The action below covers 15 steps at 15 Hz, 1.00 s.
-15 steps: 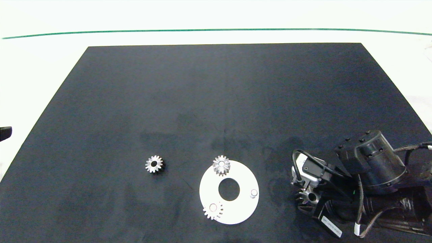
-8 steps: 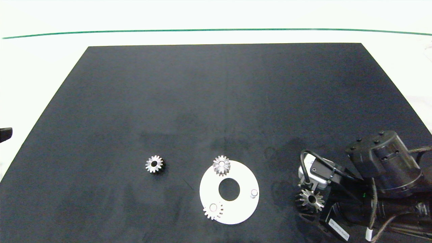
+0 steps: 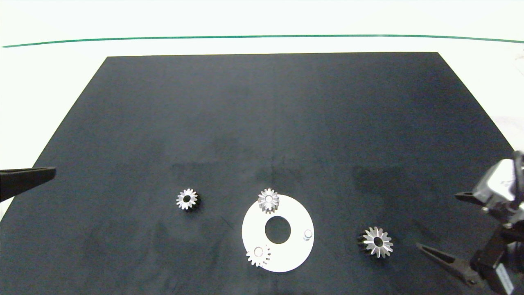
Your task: Remove an incorrectly installed larger gear and replace it with the correct smaller gear
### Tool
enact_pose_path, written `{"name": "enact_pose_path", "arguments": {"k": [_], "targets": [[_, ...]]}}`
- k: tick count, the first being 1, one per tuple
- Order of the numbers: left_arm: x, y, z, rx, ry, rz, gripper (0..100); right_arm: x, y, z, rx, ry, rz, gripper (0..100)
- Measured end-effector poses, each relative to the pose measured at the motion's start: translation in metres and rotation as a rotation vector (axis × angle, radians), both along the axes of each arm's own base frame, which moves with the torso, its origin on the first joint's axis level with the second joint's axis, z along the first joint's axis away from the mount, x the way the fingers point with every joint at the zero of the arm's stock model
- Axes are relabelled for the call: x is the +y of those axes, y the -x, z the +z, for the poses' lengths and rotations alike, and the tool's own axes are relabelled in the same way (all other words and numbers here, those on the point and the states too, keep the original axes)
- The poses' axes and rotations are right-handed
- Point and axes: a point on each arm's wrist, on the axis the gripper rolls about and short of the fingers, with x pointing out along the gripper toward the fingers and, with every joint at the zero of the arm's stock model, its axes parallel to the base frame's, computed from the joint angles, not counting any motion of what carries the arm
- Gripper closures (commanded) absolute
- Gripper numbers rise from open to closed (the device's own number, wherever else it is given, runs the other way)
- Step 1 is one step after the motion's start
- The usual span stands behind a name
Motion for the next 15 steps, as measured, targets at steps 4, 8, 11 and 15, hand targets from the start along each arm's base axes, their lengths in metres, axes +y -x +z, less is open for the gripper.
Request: {"name": "enact_pose_path", "arguments": {"k": [4,8,11,15], "targets": [[-0.042,-0.041,-0.009,0.101,0.082,-0.174,0,-0.029,0.026,0.033,-0.182,-0.107,-0.097,0],[-0.088,-0.065,-0.027,0.212,0.030,-0.328,0,-0.040,0.045,0.053,-0.291,-0.168,-0.104,0],[-0.105,-0.080,-0.041,0.269,-0.030,-0.333,0,-0.042,0.049,0.055,-0.310,-0.177,-0.101,0],[-0.123,-0.096,-0.059,0.313,-0.122,-0.334,0,-0.043,0.053,0.057,-0.323,-0.187,-0.091,0]]}}
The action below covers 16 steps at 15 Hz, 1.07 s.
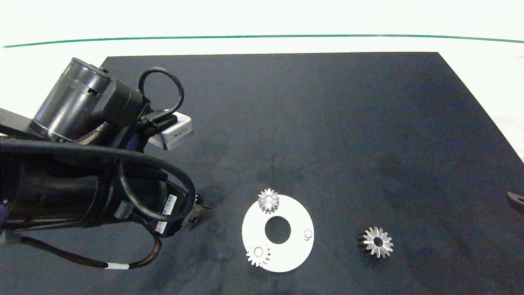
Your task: Remove an incorrectly installed larger gear and replace it with the correct smaller gear
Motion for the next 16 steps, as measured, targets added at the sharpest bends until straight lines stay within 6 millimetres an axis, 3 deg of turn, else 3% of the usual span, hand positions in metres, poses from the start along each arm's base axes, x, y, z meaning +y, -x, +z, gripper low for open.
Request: {"name": "enact_pose_path", "arguments": {"k": [3,16], "targets": [[-0.009,-0.010,-0.008,-0.005,-0.006,-0.008,0,-0.001,0.002,0.001,-0.009,-0.007,0.011,0],[-0.014,-0.036,-0.037,-0.007,-0.097,0.012,0,-0.003,0.007,0.004,-0.029,-0.018,0.033,0]]}}
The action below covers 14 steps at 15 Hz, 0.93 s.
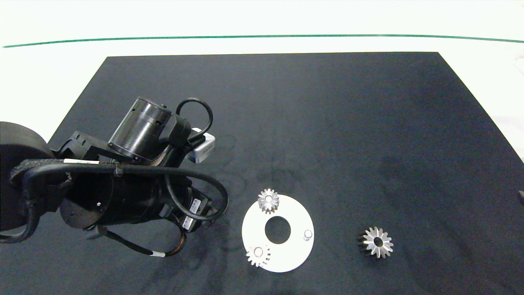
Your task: Remove an incorrectly installed larger gear and replace it with the correct smaller gear
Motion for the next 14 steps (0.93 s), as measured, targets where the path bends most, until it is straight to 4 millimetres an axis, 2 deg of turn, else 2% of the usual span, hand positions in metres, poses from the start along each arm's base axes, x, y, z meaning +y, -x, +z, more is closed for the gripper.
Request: {"name": "enact_pose_path", "arguments": {"k": [3,10,14], "targets": [[0.004,-0.013,-0.006,-0.021,-0.018,0.014,0,0.000,0.000,0.000,0.001,0.001,0.001,0],[0.009,-0.025,-0.017,0.011,-0.041,0.052,0,0.001,-0.001,-0.001,0.006,0.003,0.005,0],[0.020,-0.035,-0.019,0.003,-0.067,0.074,0,0.002,-0.002,-0.002,0.013,0.004,0.016,0]]}}
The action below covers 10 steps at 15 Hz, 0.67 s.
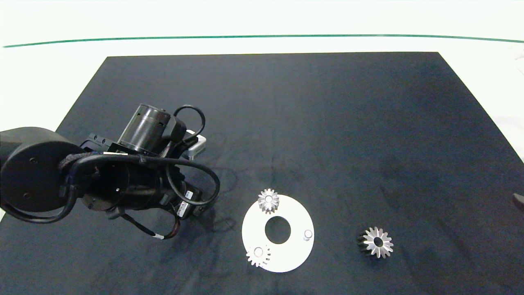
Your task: Remove an incorrectly installed larger gear and replace it with the correct smaller gear
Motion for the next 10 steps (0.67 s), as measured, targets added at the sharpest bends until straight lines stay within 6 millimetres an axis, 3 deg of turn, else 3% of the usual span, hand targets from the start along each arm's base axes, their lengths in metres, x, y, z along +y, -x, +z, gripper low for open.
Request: {"name": "enact_pose_path", "arguments": {"k": [7,10], "targets": [[0.008,0.003,-0.012,0.037,-0.020,0.021,1,0.000,0.000,0.000,0.001,0.000,0.004,0],[0.008,0.005,-0.012,0.039,-0.014,0.013,7,0.000,0.000,0.000,-0.001,-0.001,0.004,0]]}}
